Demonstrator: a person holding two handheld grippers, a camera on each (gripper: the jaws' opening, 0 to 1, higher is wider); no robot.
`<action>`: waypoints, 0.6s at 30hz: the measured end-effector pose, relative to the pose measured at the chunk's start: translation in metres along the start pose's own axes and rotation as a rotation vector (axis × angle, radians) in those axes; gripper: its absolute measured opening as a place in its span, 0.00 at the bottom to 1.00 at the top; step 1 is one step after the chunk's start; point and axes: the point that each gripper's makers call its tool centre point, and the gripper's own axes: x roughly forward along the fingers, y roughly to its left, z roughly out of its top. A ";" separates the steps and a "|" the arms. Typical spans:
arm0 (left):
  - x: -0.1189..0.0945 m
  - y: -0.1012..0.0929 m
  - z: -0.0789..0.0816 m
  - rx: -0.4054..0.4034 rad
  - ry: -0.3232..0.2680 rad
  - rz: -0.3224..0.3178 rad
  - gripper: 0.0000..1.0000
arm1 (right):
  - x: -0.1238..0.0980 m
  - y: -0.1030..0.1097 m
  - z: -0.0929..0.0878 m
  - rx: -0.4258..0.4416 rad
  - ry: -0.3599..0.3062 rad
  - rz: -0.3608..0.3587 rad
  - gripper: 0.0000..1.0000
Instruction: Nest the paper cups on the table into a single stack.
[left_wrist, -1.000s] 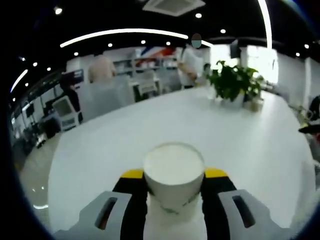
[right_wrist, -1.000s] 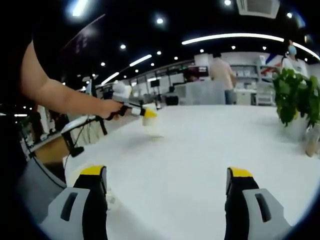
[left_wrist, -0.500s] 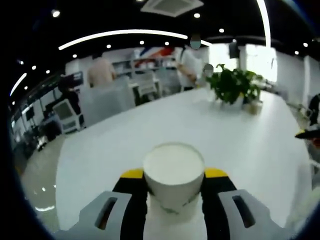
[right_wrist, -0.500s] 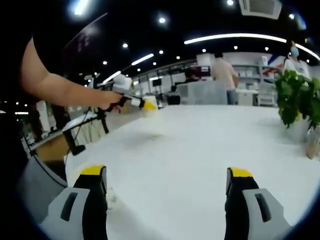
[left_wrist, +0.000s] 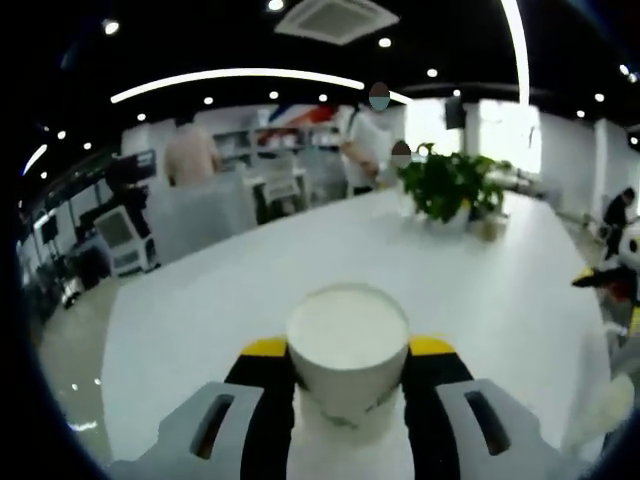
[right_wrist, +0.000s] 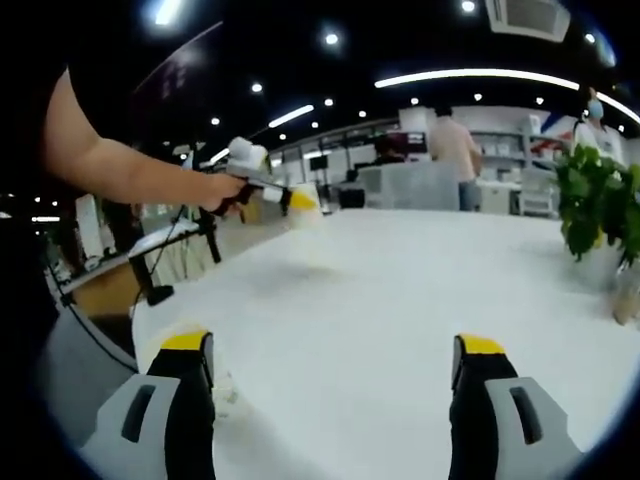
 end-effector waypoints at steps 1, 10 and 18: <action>-0.001 -0.002 0.000 0.001 0.001 -0.003 0.41 | 0.000 0.000 0.001 -0.001 -0.001 0.000 0.98; -0.009 -0.030 0.008 0.035 -0.008 -0.078 0.41 | -0.004 0.004 0.000 -0.005 0.000 0.001 0.97; -0.021 -0.058 0.022 0.050 -0.053 -0.136 0.40 | -0.007 0.007 0.001 -0.013 0.003 0.003 0.97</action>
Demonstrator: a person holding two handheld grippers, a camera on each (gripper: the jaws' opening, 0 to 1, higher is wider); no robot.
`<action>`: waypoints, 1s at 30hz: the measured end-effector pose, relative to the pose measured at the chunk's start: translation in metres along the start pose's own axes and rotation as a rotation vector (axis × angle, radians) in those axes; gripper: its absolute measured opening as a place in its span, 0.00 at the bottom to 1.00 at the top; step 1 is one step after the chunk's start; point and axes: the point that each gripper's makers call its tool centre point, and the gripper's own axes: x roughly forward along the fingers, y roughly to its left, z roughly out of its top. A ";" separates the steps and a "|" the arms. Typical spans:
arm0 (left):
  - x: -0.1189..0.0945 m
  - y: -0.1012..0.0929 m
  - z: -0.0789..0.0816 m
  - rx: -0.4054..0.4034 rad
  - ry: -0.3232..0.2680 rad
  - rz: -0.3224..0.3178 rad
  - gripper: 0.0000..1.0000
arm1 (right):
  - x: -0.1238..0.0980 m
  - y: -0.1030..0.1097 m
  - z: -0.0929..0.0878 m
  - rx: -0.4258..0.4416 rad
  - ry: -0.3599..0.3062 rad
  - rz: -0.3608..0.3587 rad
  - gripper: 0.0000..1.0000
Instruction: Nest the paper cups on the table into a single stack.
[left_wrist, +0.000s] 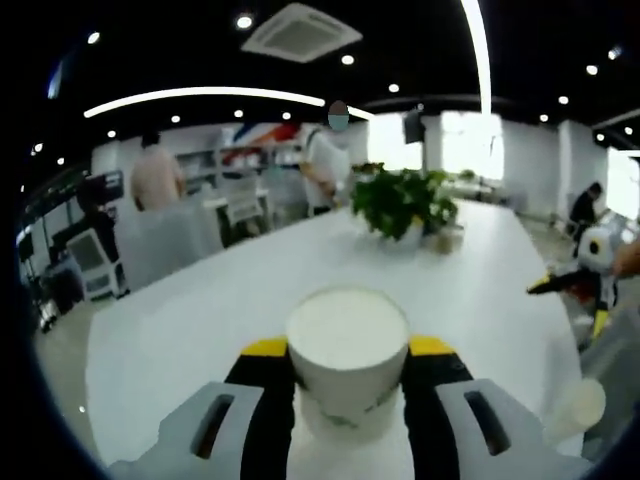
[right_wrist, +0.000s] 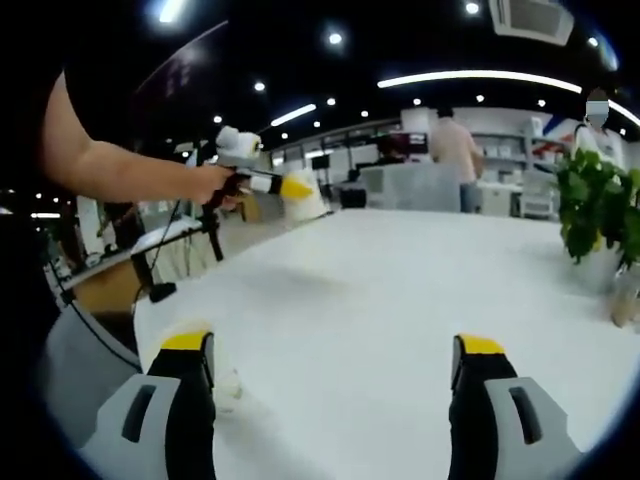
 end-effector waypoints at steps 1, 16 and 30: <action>-0.001 -0.004 0.001 0.004 0.001 -0.007 0.40 | -0.001 0.001 0.001 -0.002 -0.003 0.001 0.97; -0.030 -0.057 0.022 0.027 -0.017 -0.074 0.40 | -0.006 0.010 0.014 -0.025 -0.022 0.016 0.97; -0.062 -0.125 0.022 0.048 -0.002 -0.152 0.40 | -0.012 0.022 0.023 -0.043 -0.041 0.034 0.97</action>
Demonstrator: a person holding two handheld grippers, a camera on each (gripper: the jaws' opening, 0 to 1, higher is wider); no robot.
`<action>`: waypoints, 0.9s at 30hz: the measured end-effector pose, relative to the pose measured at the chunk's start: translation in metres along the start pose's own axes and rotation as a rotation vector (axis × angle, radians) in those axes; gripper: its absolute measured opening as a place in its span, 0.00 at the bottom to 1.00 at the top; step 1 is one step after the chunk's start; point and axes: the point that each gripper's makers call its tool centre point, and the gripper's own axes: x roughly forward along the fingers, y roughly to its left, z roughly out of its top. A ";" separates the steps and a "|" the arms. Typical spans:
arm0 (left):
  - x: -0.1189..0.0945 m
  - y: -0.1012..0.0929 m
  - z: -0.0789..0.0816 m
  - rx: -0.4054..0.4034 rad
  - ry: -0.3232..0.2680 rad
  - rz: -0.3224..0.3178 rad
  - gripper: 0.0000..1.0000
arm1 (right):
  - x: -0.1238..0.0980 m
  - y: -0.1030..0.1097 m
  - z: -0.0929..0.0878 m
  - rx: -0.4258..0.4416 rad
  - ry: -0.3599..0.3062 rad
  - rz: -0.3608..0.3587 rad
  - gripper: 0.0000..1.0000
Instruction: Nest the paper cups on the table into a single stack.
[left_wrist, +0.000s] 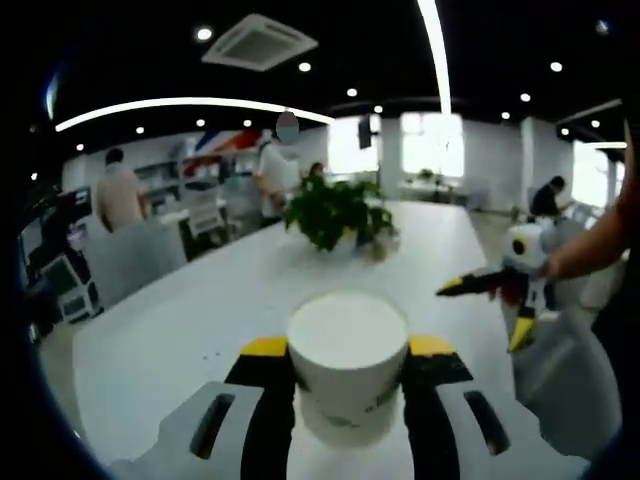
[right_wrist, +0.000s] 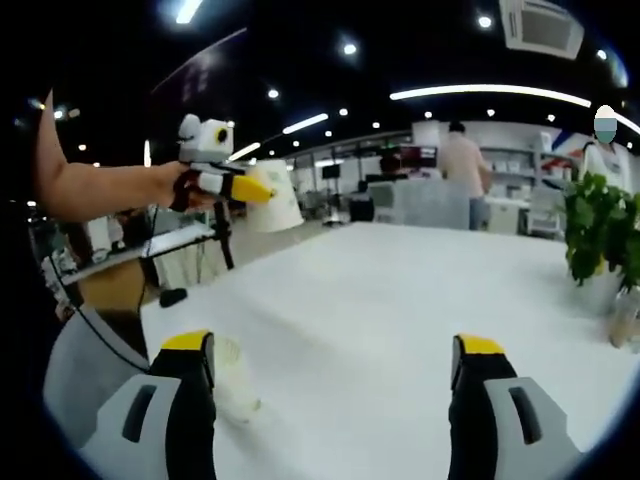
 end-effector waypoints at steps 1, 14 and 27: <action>-0.001 -0.003 0.000 0.003 0.000 -0.002 0.40 | 0.000 0.000 0.000 0.001 -0.001 0.001 0.97; -0.022 -0.048 0.016 0.020 -0.028 -0.041 0.40 | 0.007 0.016 0.021 -0.032 -0.029 0.036 0.97; -0.030 -0.088 0.030 0.043 -0.059 -0.066 0.41 | 0.003 0.033 0.039 -0.079 -0.060 0.066 0.95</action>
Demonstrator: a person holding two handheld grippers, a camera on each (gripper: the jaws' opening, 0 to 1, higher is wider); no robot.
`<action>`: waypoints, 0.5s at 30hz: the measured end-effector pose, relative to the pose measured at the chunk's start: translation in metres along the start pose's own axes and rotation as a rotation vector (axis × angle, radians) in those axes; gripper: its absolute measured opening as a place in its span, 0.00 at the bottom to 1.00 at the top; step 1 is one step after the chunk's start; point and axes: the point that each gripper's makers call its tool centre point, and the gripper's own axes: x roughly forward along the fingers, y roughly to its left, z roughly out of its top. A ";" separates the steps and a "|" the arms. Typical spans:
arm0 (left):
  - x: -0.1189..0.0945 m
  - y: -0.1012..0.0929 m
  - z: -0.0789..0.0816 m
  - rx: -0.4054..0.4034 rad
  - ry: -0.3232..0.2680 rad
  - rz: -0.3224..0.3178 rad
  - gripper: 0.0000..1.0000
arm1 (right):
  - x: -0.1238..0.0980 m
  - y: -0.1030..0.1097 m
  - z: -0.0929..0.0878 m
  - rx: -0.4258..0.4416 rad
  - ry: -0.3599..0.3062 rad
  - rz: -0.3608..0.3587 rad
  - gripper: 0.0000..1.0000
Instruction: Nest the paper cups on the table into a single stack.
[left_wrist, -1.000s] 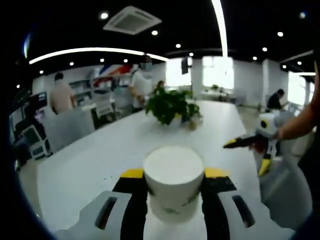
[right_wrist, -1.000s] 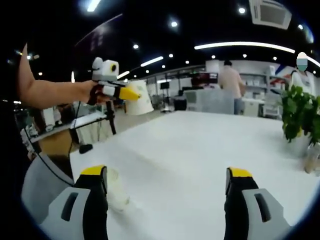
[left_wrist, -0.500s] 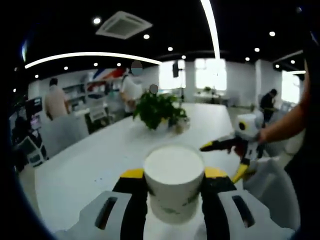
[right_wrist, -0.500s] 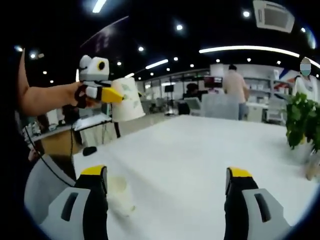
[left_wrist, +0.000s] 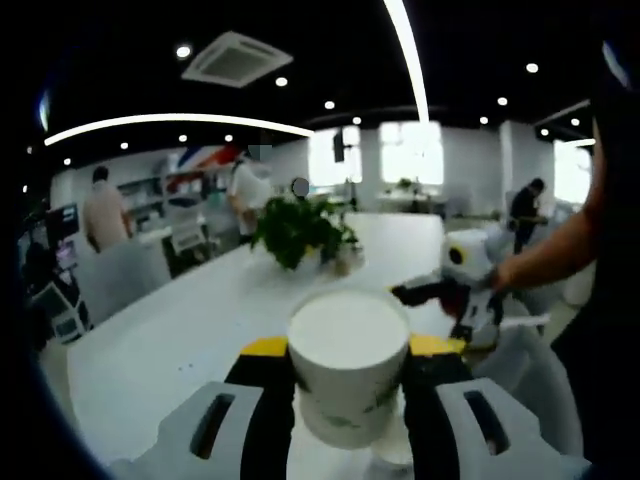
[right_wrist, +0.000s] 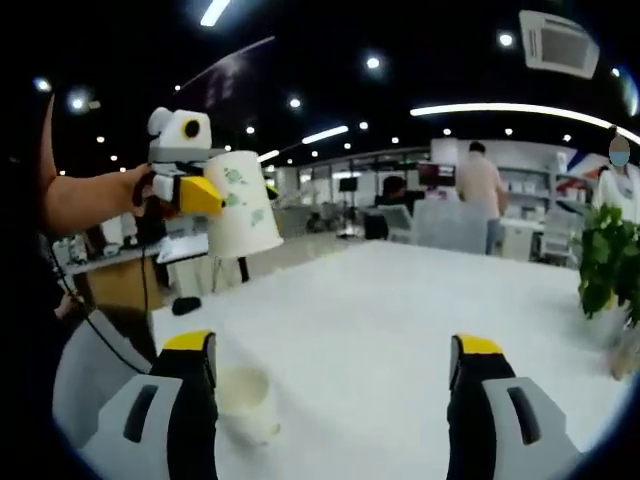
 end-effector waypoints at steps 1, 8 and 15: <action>0.000 -0.001 0.001 0.005 -0.003 0.001 0.41 | -0.001 0.003 0.005 -0.004 -0.013 0.008 0.95; 0.004 -0.013 0.004 0.000 -0.010 -0.020 0.41 | -0.001 0.014 0.022 -0.014 -0.039 0.046 0.94; 0.007 -0.015 0.007 -0.019 -0.020 -0.020 0.41 | -0.003 0.027 0.033 0.034 -0.061 0.107 0.81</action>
